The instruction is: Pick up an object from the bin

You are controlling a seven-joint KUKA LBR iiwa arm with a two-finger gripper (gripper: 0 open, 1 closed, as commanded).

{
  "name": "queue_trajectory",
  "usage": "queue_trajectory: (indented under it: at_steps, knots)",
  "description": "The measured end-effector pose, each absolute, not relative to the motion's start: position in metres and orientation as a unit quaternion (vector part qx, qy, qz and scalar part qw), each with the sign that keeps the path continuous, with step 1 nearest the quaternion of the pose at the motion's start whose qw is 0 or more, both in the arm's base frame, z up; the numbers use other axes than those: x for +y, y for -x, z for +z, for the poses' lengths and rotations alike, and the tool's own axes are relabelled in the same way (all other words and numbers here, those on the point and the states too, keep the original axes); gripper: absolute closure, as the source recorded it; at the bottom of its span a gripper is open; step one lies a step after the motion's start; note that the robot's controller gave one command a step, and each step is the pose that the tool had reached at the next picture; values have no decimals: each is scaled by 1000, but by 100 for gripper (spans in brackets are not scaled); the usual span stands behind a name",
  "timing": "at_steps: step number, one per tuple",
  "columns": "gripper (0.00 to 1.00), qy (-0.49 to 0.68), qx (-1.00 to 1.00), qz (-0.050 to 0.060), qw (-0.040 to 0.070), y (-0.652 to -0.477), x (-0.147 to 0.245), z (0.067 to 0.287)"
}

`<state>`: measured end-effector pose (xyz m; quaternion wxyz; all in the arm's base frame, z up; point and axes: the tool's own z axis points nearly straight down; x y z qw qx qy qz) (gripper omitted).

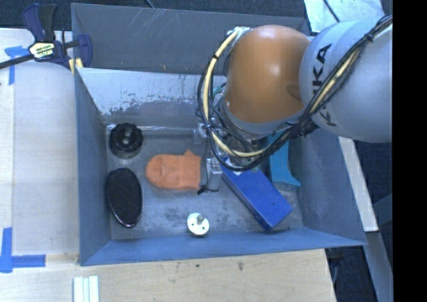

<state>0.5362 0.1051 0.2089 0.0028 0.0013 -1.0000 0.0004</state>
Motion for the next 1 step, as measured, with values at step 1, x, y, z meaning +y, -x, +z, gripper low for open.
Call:
queue_trajectory:
  at_steps: [1]
  knots:
    - [0, 0, -1000, 0, -2, -538, 105, 214]
